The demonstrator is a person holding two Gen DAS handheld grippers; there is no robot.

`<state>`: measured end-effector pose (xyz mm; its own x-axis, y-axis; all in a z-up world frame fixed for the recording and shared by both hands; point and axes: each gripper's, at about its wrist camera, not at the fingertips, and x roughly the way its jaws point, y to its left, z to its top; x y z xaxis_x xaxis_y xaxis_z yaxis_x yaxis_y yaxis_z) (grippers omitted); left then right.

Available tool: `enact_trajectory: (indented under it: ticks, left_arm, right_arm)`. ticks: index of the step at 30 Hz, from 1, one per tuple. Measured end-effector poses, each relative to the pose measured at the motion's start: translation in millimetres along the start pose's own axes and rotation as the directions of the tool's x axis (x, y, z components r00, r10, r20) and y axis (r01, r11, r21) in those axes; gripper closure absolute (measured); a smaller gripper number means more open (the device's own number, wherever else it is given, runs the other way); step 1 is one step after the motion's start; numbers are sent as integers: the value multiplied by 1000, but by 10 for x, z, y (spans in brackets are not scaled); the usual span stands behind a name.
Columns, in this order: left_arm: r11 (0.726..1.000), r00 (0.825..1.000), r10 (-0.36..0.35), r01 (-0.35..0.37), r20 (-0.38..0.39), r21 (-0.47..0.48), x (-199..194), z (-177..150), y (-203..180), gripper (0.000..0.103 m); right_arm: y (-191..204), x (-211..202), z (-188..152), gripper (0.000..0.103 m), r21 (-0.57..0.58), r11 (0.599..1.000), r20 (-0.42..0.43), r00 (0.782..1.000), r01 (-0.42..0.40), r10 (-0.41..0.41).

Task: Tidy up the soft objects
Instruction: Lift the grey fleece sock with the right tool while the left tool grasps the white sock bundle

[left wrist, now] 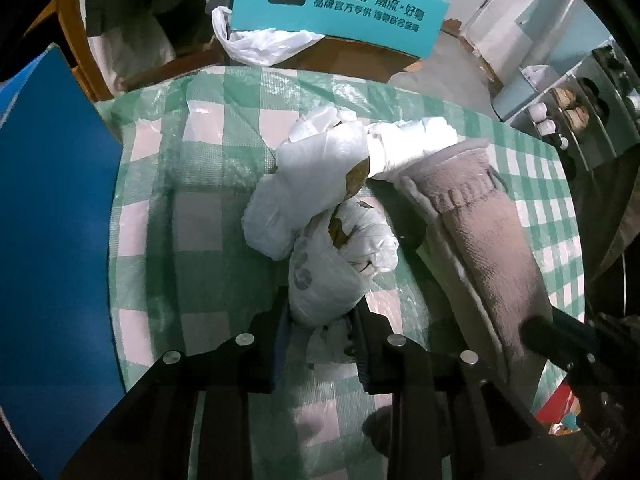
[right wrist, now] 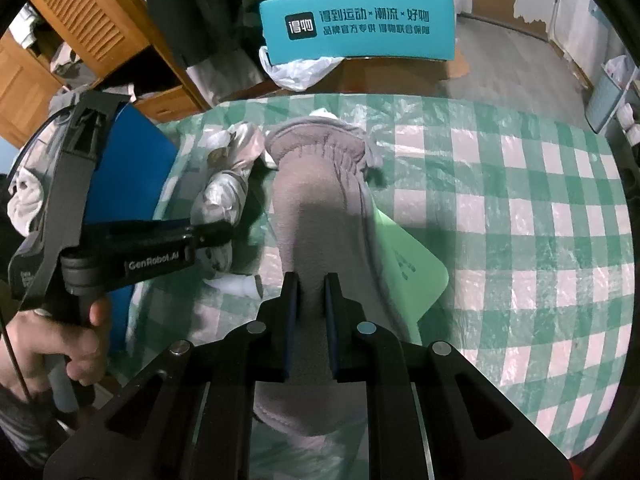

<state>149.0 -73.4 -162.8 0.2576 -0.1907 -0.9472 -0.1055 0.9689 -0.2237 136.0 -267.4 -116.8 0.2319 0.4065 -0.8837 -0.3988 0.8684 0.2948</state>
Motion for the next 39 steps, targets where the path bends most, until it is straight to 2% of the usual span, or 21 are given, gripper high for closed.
enact_trajectory:
  ticks: [8, 15, 16, 18, 19, 20, 22, 25, 29, 36, 38, 39]
  left_arm:
    - [1000, 1000, -9, 9, 9, 27, -191, -131, -24, 75]
    - [999, 1000, -10, 10, -13, 35, -219, -284, 19, 75]
    - [999, 1000, -11, 12, -17, 33, -216, -300, 29, 75]
    - [1000, 1000, -14, 15, -22, 25, -220, -337, 52, 75]
    - [1000, 1000, -15, 15, -22, 23, -229, -350, 59, 75]
    - [1000, 1000, -16, 16, -20, 21, -243, -361, 69, 75]
    - [1000, 1000, -21, 21, -17, 22, -264, -375, 78, 75]
    - [999, 1000, -25, 25, -16, 23, -281, -395, 102, 75]
    - [999, 999, -32, 32, -27, 19, -265, -440, 162, 75]
    - [999, 998, -45, 46, -38, 23, -279, -502, 209, 75]
    - [998, 998, -48, 49, -35, 27, -303, -506, 211, 75]
    - [998, 998, -49, 50, -34, 28, -313, -507, 215, 75]
  right_arm:
    - [48, -76, -41, 91, -4, 1000, 7, 1000, 1, -1]
    - [-34, 40, -117, 91, 37, 999, -56, 998, -2, 4]
    - [-60, 74, -121, 88, 56, 998, -62, 998, -15, 18]
    - [-84, 126, -117, 69, 85, 996, -66, 998, -20, 25]
    - [-84, 155, -107, 53, 92, 996, -64, 998, -18, 24]
    - [-70, 189, -91, 45, 92, 996, -64, 998, -14, 20]
    - [-8, 233, -70, 44, 76, 997, -61, 998, 4, 0]
    - [89, 307, -47, 37, 50, 998, -70, 997, 27, -23]
    - [183, 426, -50, 36, 12, 995, -89, 991, 98, -97]
    - [263, 609, -61, 38, -55, 984, -114, 977, 172, -178]
    - [256, 627, -49, 55, -65, 982, -121, 975, 179, -185]
    - [247, 639, -48, 60, -64, 983, -129, 975, 174, -181]
